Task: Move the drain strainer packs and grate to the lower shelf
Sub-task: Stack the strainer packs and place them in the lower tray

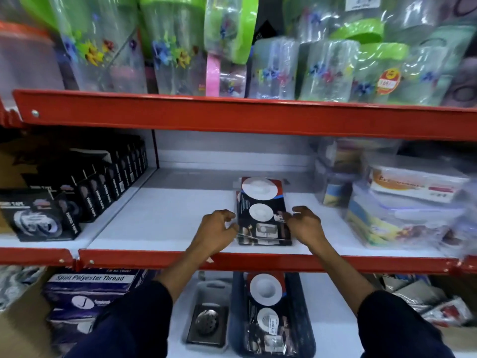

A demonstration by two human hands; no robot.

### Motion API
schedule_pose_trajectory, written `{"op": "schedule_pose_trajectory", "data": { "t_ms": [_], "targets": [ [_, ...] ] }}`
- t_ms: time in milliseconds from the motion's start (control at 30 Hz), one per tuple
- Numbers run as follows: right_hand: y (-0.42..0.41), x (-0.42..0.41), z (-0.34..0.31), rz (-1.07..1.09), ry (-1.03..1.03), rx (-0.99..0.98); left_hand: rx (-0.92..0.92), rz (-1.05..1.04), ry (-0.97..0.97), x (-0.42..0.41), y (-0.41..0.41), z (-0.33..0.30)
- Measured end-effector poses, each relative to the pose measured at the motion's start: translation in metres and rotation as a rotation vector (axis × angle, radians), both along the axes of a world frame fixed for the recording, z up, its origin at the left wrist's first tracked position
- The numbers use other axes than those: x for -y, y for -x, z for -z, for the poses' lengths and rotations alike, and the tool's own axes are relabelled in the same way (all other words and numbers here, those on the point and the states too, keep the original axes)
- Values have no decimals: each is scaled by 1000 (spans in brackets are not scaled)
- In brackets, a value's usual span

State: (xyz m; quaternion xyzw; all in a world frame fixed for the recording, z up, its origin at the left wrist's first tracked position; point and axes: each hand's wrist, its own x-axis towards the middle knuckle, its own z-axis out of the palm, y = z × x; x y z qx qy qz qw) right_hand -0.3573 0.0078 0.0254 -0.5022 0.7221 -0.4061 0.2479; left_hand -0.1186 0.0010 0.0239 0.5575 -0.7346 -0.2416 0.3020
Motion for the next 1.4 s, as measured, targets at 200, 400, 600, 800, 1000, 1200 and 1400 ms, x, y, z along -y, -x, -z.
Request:
{"op": "schedule_pose_trajectory", "data": {
  "t_ms": [200,400,600,800,1000,1200,1400],
  "targets": [
    [11,8,9,49,-35,241,-43,-74,-32,11,21,6],
    [20,3,-3,5,15,493,-395,-146,-173,11,18,-6],
    [35,-50,-31,-250,-26,728,-538,25,-409,-32,-2,-34],
    [48,-111,-6,-447,-122,691,-498,160,-562,-82,-20,-17],
    [53,-152,60,-441,-326,571,-356,218,-683,-118,-20,50],
    [50,-181,123,-383,-527,582,-247,206,-814,-134,-15,136],
    [50,-207,188,-307,-674,596,-242,176,-1007,-156,-8,202]
  ]
}}
